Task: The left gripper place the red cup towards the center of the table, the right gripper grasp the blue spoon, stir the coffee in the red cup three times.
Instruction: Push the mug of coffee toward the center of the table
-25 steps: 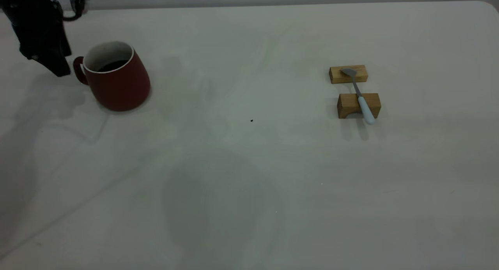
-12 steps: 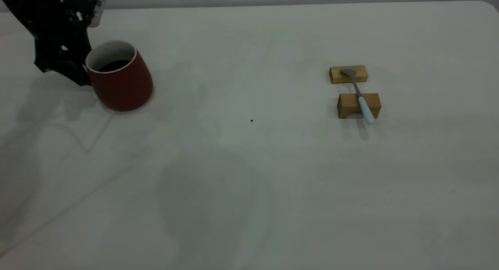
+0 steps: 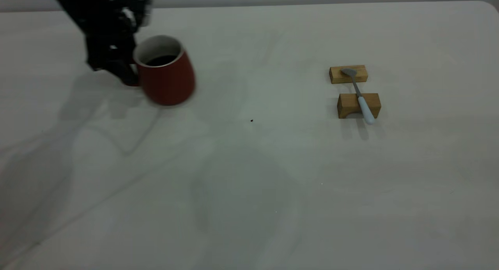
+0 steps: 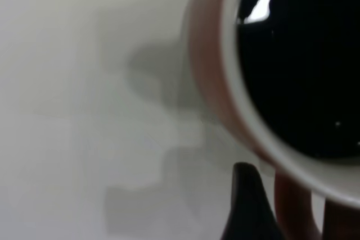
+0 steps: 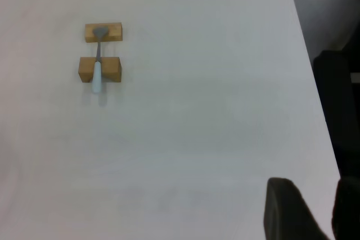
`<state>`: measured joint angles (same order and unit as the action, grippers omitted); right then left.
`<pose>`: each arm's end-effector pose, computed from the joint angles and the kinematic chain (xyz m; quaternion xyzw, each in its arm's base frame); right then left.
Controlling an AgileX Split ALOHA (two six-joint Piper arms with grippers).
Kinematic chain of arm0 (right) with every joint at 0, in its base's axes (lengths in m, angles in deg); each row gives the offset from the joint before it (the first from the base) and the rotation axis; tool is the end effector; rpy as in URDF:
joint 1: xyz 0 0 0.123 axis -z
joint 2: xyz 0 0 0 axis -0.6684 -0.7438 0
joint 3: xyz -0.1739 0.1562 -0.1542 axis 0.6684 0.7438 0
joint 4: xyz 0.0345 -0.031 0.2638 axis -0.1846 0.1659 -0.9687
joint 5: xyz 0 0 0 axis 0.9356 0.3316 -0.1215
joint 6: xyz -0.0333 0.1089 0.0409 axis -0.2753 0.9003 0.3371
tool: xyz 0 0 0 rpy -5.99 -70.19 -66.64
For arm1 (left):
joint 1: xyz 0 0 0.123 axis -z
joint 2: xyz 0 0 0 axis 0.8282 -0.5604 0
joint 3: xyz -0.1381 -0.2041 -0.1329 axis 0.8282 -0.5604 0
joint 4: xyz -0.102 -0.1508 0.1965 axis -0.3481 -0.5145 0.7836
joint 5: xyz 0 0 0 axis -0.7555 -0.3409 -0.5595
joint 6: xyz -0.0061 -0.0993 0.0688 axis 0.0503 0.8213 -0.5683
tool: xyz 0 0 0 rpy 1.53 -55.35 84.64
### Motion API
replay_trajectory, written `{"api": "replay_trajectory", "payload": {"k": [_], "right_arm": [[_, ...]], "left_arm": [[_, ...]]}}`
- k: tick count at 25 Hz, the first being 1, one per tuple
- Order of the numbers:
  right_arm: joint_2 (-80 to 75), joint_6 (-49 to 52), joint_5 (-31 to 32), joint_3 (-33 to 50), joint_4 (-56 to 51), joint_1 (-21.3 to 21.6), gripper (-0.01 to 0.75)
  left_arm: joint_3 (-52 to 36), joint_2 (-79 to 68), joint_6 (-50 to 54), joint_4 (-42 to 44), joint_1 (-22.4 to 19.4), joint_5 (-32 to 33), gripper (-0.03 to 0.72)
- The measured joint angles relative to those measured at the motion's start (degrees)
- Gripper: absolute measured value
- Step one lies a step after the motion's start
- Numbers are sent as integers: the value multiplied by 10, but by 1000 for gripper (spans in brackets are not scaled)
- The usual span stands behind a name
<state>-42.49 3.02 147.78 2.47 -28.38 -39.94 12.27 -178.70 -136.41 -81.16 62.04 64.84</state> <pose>0.0424 -0.0033 0.2527 -0.0015 0.8844 -0.0254 0.4660 0.4942 -0.0745 -0.0013 0.6755 0.7189 0.0121 0.1637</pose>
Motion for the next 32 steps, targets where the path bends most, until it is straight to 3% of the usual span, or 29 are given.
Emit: {"api": "replay_trajectory", "payload": {"k": [10, 27, 32], "right_arm": [[0, 0, 0, 0, 0, 0, 240], [0, 0, 0, 0, 0, 0, 240], [0, 0, 0, 0, 0, 0, 240]], "left_arm": [[0, 0, 18, -31, 92, -56, 555], [0, 0, 3, -92, 109, -67, 555], [-1, 30, 52, -69, 110, -41, 555]]}}
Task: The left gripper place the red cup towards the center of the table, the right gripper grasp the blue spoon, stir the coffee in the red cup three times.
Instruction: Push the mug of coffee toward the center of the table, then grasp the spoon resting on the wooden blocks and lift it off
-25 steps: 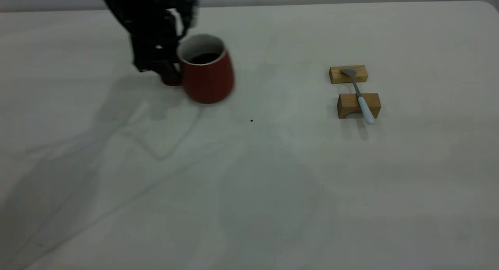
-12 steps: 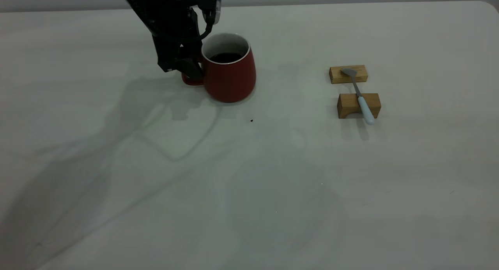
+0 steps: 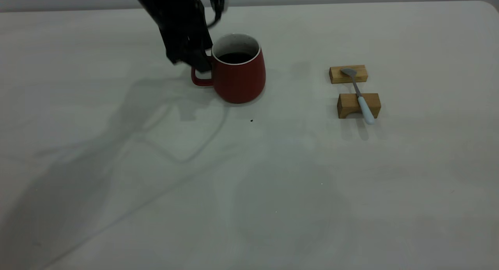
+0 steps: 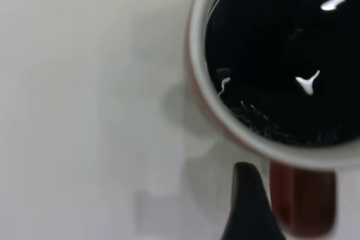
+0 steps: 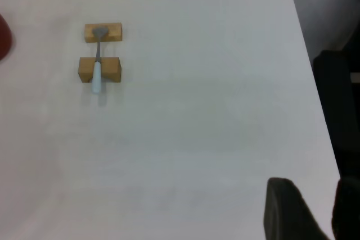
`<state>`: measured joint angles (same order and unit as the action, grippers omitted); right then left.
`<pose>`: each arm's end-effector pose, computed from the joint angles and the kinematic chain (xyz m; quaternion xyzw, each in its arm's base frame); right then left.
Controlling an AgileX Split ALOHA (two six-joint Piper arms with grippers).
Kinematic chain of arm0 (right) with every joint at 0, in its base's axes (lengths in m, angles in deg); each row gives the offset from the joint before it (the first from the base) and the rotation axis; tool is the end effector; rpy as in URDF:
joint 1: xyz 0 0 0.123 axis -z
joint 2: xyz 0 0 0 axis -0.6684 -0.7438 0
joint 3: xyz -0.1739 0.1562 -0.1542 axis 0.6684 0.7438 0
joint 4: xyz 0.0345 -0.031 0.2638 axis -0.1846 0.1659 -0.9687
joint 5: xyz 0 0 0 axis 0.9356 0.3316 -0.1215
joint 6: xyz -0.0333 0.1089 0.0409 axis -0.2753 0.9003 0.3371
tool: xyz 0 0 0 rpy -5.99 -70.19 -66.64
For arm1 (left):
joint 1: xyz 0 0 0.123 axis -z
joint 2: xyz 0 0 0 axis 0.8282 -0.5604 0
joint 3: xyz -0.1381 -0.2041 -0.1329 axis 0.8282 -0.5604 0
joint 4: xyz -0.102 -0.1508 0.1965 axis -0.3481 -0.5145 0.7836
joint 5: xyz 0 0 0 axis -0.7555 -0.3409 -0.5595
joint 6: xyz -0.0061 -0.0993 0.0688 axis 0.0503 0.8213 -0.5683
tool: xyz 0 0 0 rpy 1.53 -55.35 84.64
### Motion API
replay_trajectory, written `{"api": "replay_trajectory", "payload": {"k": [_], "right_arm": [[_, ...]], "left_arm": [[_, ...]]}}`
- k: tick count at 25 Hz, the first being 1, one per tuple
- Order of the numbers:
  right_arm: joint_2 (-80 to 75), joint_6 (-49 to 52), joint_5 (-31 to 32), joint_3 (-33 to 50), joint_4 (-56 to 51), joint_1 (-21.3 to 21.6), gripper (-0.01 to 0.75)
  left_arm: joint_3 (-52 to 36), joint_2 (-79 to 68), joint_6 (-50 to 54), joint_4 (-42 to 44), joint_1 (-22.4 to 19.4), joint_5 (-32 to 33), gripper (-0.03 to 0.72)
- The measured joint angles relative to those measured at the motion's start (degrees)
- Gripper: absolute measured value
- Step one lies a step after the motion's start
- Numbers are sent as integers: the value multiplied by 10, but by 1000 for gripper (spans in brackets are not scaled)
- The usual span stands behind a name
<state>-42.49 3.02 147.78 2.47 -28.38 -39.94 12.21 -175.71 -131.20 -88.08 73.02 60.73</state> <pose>0.0424 -0.0033 0.2527 -0.0015 0.8844 -0.0254 0.4660 0.4838 -0.1769 0.0296 0.6680 0.7062 -0.0106 0.2343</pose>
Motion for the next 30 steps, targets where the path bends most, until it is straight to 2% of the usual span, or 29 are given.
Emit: {"api": "replay_trajectory", "payload": {"k": [6, 16, 21, 24, 30], "right_arm": [[0, 0, 0, 0, 0, 0, 240], [0, 0, 0, 0, 0, 0, 240], [0, 0, -1, 0, 0, 0, 240], [0, 0, -1, 0, 0, 0, 240], [0, 0, -1, 0, 0, 0, 240]], "left_arm": [[0, 109, 156, 108, 0, 106, 555], [0, 369, 582, 218, 0, 336, 555], [-10, 477, 729, 276, 0, 339, 555], [-52, 552, 790, 284, 0, 339, 555], [-255, 717, 816, 278, 0, 339, 555]]}}
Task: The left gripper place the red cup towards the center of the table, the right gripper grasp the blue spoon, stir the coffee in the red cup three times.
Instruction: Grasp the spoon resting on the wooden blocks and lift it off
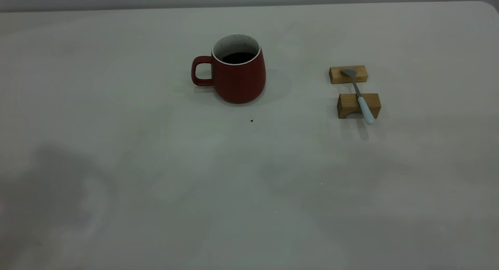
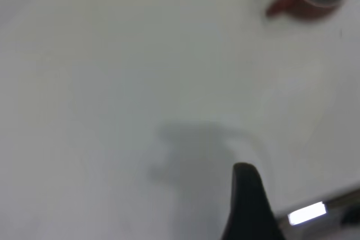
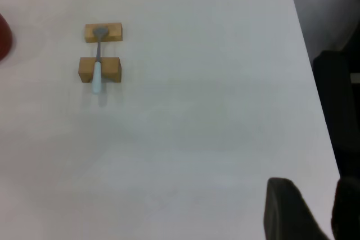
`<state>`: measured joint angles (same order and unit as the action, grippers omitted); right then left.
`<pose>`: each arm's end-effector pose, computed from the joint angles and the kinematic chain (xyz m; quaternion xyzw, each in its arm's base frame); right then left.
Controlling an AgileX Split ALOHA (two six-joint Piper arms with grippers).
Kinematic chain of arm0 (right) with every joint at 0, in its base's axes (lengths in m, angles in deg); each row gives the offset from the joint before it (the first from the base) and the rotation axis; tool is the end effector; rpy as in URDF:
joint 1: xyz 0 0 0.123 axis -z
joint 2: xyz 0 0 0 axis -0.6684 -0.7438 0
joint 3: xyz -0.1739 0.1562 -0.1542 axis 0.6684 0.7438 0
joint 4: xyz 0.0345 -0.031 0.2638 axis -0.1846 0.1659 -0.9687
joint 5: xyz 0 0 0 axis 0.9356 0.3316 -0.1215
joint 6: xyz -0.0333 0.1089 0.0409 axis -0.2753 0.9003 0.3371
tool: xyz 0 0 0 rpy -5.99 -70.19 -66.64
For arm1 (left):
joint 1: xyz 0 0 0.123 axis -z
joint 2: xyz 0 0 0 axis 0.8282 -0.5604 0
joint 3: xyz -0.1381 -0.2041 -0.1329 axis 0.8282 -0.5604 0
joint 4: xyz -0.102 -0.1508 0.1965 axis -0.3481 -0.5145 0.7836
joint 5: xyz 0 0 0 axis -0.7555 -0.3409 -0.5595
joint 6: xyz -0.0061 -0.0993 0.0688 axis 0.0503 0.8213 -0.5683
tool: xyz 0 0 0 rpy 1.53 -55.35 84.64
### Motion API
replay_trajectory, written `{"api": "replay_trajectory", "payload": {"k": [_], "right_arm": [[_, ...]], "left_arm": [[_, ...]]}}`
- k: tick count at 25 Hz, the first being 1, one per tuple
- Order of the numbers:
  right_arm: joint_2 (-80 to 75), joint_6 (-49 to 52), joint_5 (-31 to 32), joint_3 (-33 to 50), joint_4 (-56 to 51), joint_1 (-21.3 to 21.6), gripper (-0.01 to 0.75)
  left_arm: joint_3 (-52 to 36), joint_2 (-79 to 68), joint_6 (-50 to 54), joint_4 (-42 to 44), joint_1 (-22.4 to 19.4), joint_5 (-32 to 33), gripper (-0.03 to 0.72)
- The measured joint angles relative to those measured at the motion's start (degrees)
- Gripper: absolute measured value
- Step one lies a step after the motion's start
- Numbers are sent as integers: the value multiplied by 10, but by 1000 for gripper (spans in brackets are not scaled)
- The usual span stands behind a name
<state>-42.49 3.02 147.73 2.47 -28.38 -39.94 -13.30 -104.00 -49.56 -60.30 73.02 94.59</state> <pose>0.0425 -0.0033 0.2528 -0.0015 0.8842 -0.0254 0.4664 0.2476 -0.0683 0.3661 0.1921 0.9357 0.0047 0.2959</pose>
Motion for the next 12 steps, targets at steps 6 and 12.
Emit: {"api": "replay_trajectory", "payload": {"k": [6, 12], "right_arm": [[0, 0, 0, 0, 0, 0, 240], [0, 0, 0, 0, 0, 0, 240]], "left_arm": [[-219, 120, 24, -31, 0, -3, 555], [-356, 236, 61, -39, 0, -18, 555]]}}
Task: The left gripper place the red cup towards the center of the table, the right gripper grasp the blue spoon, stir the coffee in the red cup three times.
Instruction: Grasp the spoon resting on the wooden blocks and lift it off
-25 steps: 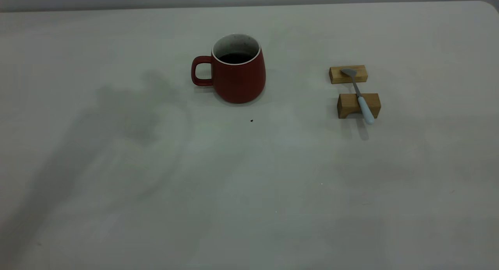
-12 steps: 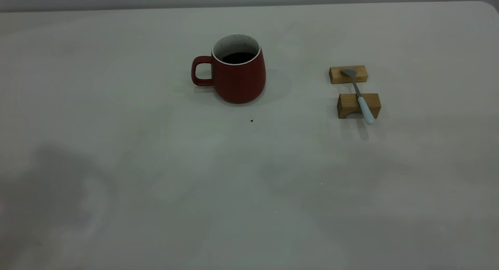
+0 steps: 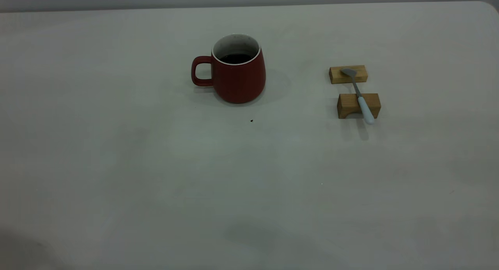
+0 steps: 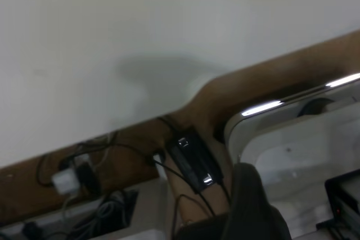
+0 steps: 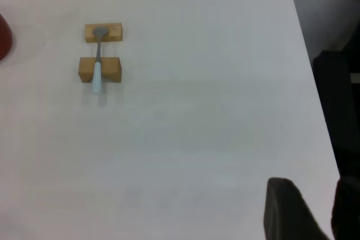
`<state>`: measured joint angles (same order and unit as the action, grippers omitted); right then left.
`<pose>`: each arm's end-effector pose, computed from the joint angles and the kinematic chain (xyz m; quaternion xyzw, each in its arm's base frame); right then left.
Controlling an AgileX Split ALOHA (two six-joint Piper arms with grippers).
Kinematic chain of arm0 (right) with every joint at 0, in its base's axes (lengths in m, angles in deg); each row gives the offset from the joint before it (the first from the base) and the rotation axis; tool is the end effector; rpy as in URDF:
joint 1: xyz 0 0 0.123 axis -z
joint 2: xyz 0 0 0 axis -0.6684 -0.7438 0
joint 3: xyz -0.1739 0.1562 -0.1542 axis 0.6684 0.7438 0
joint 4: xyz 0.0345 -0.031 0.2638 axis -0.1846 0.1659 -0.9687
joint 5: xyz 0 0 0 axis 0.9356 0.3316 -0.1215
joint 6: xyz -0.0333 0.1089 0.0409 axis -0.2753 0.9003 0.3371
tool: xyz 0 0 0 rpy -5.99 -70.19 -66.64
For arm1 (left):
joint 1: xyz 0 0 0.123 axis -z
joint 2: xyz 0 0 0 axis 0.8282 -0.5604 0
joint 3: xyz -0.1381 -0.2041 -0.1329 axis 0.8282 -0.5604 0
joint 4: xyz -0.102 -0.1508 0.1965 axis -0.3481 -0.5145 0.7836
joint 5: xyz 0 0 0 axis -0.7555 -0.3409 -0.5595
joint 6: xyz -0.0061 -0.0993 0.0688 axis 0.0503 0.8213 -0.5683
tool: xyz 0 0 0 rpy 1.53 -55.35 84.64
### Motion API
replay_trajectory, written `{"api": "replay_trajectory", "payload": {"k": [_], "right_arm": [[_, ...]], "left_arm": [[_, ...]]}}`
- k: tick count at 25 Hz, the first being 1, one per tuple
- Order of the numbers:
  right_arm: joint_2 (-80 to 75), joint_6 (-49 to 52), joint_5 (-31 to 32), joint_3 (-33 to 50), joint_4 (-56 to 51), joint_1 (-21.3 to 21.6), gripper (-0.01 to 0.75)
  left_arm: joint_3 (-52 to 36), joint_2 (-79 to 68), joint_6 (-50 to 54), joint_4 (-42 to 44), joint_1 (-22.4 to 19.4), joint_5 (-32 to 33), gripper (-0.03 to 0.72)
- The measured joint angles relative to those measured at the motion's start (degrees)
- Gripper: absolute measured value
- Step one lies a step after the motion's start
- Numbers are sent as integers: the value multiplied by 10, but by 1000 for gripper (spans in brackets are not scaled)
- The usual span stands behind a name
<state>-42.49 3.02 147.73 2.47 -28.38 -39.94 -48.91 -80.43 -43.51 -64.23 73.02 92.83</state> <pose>0.0425 -0.0033 0.2528 -0.0015 0.8842 -0.0254 0.4664 0.1380 -0.0425 0.2496 0.1422 0.9679 -0.0315 0.2049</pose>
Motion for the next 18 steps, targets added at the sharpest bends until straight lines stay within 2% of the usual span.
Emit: {"api": "replay_trajectory", "payload": {"k": [6, 18], "right_arm": [[1, 0, 0, 0, 0, 0, 240], [1, 0, 0, 0, 0, 0, 240]], "left_arm": [[-100, 135, 1, -6, 0, -15, 555], [-104, 329, 12, 0, 0, -15, 555]]}}
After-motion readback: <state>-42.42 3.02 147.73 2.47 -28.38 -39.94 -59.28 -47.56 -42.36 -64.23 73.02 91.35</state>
